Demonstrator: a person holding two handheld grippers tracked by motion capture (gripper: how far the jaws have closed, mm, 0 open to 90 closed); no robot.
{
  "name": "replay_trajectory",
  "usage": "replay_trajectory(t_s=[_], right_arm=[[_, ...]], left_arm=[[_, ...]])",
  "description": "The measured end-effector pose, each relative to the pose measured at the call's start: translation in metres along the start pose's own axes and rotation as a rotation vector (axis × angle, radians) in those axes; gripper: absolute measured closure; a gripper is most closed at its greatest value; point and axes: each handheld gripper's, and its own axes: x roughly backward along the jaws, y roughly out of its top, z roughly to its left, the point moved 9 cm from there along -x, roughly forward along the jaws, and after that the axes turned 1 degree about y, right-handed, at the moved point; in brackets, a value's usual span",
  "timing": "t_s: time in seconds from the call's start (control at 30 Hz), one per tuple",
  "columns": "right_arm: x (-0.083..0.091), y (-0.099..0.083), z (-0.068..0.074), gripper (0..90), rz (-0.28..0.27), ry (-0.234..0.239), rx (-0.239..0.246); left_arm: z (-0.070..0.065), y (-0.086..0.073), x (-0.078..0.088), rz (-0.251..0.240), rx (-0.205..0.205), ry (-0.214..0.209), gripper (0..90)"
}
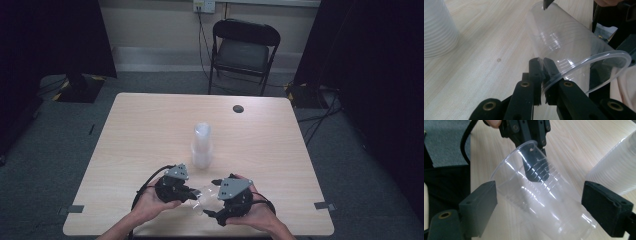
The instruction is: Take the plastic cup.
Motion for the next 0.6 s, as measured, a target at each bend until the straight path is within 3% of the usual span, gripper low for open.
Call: replay_trajectory(t_s=[0.2, 0.6], right_arm=[[-0.009, -0.001, 0.003, 10.8, 0.044, -0.002, 0.05], [-0.027, 0.001, 0.006, 14.0, 0.11, -0.077, 0.165]], left_arm=[[0.004, 0.002, 0.001, -0.018, 0.051, -0.018, 86.8], [0.002, 0.005, -0.001, -0.029, 0.107, -0.061, 87.3]])
